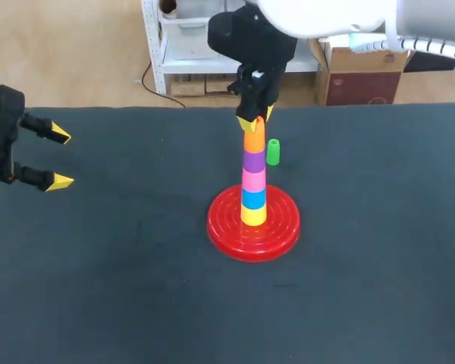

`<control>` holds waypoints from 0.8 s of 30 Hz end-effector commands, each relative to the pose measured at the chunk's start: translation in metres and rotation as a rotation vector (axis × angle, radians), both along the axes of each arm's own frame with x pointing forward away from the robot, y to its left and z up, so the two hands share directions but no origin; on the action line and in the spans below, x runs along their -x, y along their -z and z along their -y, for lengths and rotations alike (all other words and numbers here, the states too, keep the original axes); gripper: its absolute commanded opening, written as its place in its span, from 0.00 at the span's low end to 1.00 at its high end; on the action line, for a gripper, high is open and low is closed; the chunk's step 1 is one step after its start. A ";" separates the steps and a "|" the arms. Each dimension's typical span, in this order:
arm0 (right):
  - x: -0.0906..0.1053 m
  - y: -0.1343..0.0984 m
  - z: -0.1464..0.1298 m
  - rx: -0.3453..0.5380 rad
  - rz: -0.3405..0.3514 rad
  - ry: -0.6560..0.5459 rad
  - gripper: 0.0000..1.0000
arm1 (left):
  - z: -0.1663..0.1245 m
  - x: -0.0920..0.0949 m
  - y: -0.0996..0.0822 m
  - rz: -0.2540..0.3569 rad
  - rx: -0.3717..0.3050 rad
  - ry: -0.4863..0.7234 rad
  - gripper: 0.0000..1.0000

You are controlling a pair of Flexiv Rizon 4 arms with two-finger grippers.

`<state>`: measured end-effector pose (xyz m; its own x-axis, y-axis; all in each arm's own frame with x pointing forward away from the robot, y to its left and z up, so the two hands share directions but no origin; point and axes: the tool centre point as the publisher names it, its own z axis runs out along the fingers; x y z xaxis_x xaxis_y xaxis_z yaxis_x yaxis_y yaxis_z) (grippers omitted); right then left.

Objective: Pick up and stack the cylinders on the red base in this order: pink,purple,orange,green

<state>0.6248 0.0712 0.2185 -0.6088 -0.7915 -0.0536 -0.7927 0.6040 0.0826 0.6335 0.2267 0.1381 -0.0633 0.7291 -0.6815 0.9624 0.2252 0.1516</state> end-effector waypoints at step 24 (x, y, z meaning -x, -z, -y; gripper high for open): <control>-0.157 0.059 0.062 -0.077 0.035 -0.116 1.00 | 0.000 0.001 0.001 0.004 0.002 -0.001 1.00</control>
